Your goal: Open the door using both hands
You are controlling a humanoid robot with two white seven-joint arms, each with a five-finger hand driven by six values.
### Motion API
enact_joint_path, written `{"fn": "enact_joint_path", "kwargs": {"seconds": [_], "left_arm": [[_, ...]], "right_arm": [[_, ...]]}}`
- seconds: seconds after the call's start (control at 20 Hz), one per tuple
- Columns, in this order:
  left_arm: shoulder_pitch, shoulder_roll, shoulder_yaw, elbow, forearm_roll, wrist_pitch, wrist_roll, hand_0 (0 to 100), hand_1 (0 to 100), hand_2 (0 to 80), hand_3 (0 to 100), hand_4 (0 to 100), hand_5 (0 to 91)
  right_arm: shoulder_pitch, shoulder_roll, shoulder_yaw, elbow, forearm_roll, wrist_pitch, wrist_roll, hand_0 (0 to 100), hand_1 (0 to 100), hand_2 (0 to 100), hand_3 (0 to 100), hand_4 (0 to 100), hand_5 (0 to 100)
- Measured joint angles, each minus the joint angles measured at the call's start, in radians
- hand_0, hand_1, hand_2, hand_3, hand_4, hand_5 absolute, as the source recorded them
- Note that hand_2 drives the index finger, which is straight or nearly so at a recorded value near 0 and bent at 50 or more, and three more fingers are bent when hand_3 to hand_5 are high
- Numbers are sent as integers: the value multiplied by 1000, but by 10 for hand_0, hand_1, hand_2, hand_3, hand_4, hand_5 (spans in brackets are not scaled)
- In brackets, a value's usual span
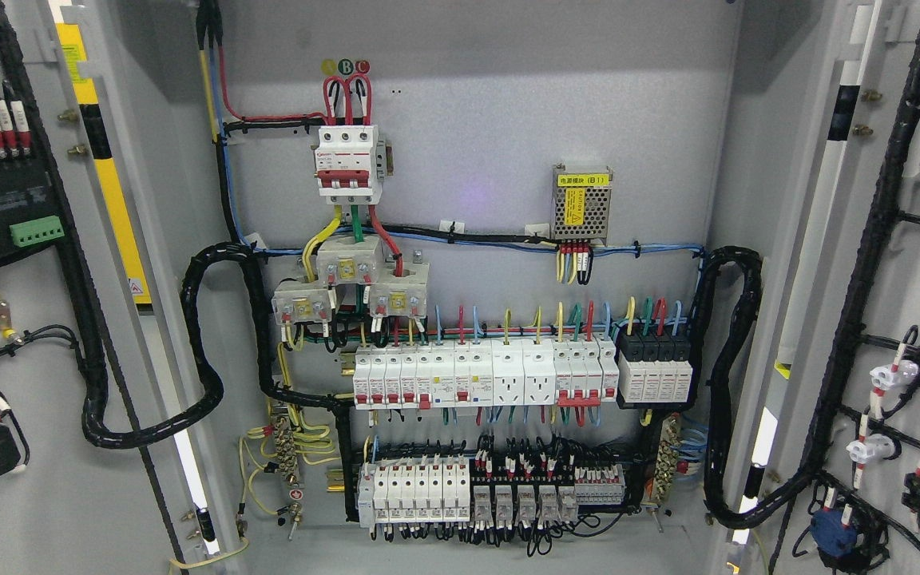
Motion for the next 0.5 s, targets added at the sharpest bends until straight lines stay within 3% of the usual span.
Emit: {"fn": "enact_joint_path", "kwargs": {"seconds": [0.5], "left_arm": [[30,-31,-27,-122,-15,21,10,0,0,0,0,0,0]], "right_arm": [[6,-26,74,-8,2,-4,-6,201,122,0,0,0,0]]}}
